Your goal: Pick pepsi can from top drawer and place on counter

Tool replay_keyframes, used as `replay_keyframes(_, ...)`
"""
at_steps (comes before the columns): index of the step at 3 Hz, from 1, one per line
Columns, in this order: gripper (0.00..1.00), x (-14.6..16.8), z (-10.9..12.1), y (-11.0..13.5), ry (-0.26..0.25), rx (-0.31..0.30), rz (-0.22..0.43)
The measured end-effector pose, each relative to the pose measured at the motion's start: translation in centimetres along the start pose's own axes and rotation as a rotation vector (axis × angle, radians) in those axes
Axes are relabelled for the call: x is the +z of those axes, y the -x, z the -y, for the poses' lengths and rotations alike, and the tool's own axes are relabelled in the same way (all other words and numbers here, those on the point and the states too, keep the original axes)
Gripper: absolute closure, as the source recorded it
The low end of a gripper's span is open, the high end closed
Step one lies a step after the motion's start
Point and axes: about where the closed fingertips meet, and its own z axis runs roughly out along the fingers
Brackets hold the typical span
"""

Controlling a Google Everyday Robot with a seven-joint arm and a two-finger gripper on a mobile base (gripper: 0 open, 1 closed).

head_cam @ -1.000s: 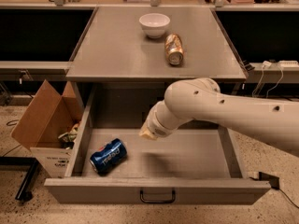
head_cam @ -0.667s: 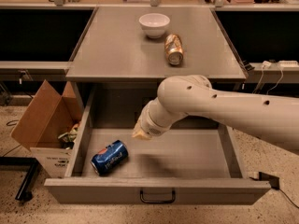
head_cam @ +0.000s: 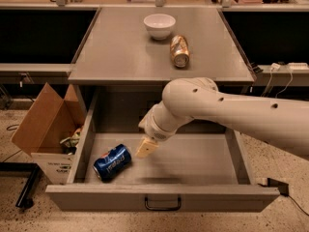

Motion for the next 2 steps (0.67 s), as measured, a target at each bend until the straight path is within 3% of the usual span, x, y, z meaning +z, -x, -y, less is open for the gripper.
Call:
replay_keyframes(1, 0.0, 3.9, -1.0, 2.2, 0.064, -0.106, -0.003)
replay_keyframes(2, 0.0, 7.0, -1.7, 3.7, 0.112, -0.174, -0.008)
